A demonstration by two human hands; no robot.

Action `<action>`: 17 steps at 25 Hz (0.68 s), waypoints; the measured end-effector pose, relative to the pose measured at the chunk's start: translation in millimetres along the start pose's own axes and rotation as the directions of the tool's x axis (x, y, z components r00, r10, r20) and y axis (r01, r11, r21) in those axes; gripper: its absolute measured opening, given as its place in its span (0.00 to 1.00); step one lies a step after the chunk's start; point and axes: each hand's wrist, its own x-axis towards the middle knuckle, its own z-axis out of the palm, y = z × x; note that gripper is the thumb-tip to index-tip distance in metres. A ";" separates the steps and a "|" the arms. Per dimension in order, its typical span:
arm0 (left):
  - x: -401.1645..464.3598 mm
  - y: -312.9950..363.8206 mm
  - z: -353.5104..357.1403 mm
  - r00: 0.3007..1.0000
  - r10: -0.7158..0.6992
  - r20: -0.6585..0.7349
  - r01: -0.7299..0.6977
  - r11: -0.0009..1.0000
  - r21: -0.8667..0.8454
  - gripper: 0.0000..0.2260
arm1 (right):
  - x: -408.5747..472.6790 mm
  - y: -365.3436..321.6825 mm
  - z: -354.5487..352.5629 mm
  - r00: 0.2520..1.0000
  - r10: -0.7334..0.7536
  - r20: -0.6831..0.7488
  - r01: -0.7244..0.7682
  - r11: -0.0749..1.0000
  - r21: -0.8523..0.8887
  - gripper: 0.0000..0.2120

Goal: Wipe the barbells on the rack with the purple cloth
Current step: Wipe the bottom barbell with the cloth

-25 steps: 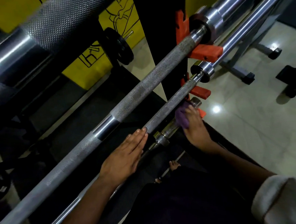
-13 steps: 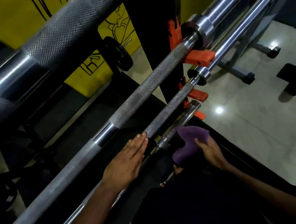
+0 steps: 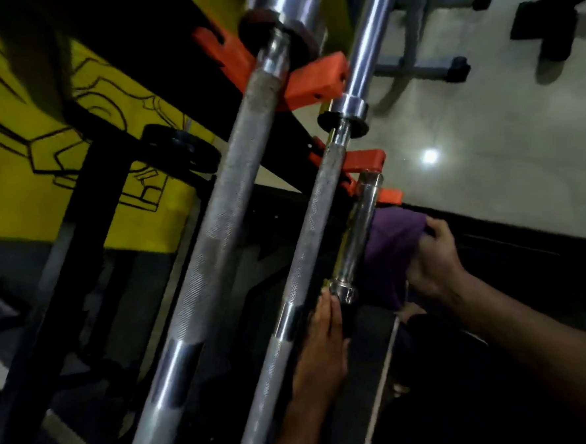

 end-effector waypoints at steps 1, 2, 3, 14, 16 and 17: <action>1.5 -7.0 10.0 1.000 0.027 -0.008 -0.027 1.000 -0.008 0.39 | 10.5 6.4 11.7 1.000 0.010 0.006 -0.010 0.999 0.032 0.23; 1.0 -13.3 19.2 0.998 0.065 -0.025 -0.066 0.998 -0.017 0.38 | 28.5 14.9 16.3 1.000 -0.006 0.013 0.005 0.997 0.079 0.25; 0.0 -16.9 27.2 0.994 0.099 -0.043 -0.100 0.995 -0.016 0.39 | 44.0 21.5 19.1 1.000 -0.015 -0.003 0.015 0.992 0.127 0.26; 0.7 -24.3 46.8 0.978 0.178 -0.108 -0.162 0.977 0.139 0.40 | 59.1 102.9 8.0 0.989 0.039 0.140 -0.027 0.996 -0.088 0.25; -1.9 -24.3 45.4 0.975 0.179 -0.128 -0.169 0.982 0.088 0.41 | 48.9 90.3 -7.7 0.990 -0.027 0.137 0.034 0.998 -0.046 0.23; -2.8 -23.9 43.7 0.974 0.184 -0.132 -0.174 0.981 0.083 0.42 | 49.6 81.1 -11.1 0.988 -0.043 0.146 0.041 0.999 0.017 0.24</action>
